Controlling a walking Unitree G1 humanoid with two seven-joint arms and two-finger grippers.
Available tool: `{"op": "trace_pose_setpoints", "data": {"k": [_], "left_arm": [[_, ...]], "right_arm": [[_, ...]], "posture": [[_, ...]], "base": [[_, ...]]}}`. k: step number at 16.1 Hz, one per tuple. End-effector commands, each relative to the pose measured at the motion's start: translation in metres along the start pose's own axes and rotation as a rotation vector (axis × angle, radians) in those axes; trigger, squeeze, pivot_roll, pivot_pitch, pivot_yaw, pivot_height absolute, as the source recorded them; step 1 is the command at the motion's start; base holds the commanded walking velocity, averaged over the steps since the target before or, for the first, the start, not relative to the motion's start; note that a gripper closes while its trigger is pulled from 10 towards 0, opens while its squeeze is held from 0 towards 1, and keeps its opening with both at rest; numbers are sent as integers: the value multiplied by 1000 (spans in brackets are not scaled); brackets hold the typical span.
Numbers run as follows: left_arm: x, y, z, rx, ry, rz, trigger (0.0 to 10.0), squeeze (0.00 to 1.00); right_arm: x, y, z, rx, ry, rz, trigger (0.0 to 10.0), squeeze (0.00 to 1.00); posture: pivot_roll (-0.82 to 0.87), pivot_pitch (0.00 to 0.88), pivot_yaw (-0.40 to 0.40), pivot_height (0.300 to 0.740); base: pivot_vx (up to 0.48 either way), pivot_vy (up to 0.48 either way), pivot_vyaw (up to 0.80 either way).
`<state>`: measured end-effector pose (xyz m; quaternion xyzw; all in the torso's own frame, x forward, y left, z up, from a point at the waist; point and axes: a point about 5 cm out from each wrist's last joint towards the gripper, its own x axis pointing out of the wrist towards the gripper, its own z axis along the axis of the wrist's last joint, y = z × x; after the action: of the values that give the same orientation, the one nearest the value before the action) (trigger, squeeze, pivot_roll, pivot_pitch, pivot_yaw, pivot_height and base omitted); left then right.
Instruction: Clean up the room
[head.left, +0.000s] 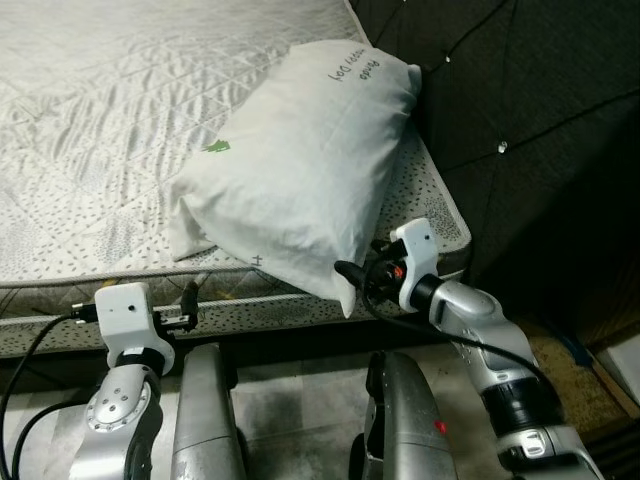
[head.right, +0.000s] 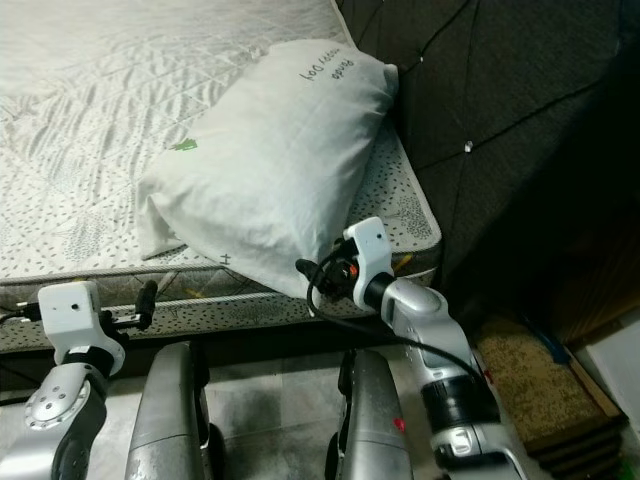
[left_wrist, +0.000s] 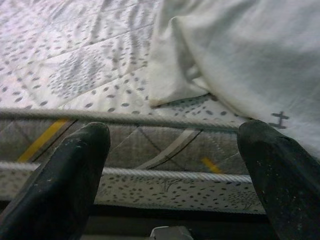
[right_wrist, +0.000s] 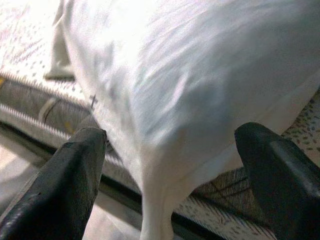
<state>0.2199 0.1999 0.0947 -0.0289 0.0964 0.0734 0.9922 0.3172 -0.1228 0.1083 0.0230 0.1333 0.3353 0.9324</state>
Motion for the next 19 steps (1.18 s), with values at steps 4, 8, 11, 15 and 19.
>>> {"op": "trace_pose_setpoints", "data": {"k": [4, 8, 11, 15, 19], "left_arm": [[-3, -1, 1, 9, -6, -12, 10000, 0], [-3, -3, 0, 9, 2, -23, 10000, 0], [-1, -3, -1, 13, 8, -30, 10000, 0], [3, -5, 0, 17, 9, -38, 10000, 0], [5, -6, 1, 18, 4, -40, 10000, 0]], "right_arm": [[16, 10, 6, 22, -28, -16, 10000, 0], [30, 30, 5, 85, -12, 30, 10000, 0], [43, 38, 9, 138, -55, -44, 10000, 0], [57, 35, 11, 159, -53, -175, 0, 0], [67, 24, 28, 235, -123, -315, 0, 0]], "posture": [[85, 112, -56, 510], [92, 112, -61, 510], [89, 107, -48, 510], [92, 120, -34, 510], [94, 107, -42, 510]], "base": [[0, 0, 0], [0, 0, 0], [0, 0, 0], [0, 0, 0], [0, 0, 0]]}}
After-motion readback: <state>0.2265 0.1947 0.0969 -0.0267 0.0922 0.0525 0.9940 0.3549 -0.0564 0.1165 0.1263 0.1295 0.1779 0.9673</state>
